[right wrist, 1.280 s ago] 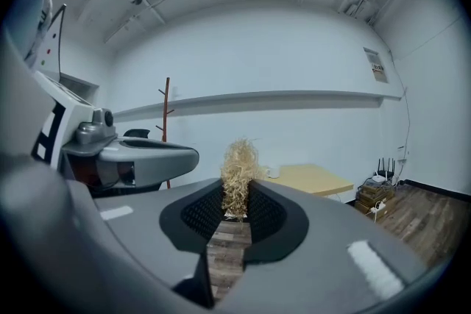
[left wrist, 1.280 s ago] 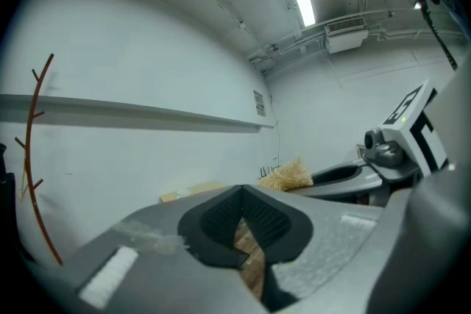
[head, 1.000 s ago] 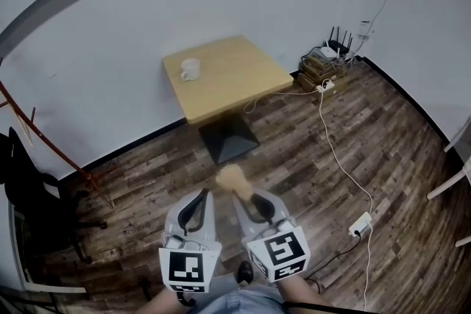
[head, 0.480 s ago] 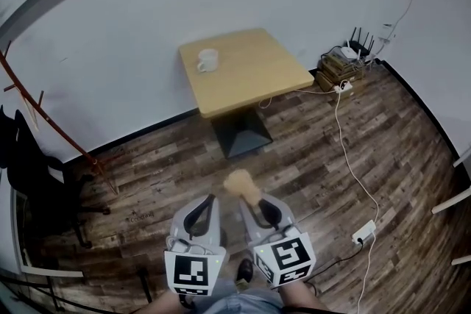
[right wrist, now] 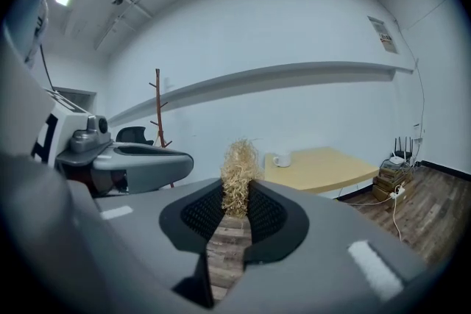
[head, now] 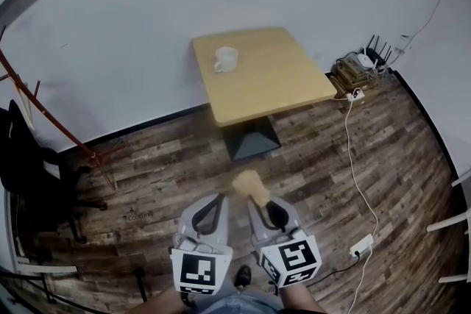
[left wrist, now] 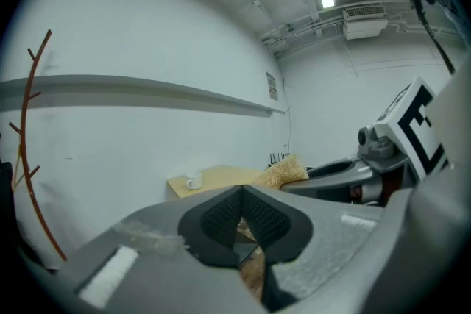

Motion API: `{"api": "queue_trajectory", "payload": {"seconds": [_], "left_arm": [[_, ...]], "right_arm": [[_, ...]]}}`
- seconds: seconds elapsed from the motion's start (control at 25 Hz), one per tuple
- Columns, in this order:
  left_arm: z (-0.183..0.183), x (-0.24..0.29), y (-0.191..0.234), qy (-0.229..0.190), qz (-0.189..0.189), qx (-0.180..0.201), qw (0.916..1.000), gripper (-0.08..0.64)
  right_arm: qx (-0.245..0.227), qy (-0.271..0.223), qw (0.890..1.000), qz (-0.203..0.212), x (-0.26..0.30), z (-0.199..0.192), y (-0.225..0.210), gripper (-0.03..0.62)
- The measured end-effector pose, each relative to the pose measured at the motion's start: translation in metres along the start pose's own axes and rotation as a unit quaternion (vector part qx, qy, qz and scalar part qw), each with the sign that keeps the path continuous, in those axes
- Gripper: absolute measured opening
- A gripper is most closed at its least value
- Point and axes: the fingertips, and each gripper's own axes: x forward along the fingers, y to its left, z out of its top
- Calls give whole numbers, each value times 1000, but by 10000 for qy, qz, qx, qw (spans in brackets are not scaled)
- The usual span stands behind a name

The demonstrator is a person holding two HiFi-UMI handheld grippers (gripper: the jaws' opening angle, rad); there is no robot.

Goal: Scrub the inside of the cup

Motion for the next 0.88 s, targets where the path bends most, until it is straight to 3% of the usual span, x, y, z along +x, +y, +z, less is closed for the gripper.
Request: {"api": "queue_trajectory", "payload": {"seconds": [0.4,0.6,0.76,0.88], "left_arm": [[38,52,68,-473,-248,260,9982,21],[44,69,84,-628,-305,-105,9975,21],[45,79,91,-660,-419,86,9969,20],[45,87,92,-645,-439,-53,9969,21]], "right_arm": [[-291,-69,9991,-298,70,51,-7,77],[-376,-109,9986,-364,90,61,-10,77],[-423,-128,9980,-447,98,67,-13,77],[-417,-138,9979,-480,103,69,-18,77]]}}
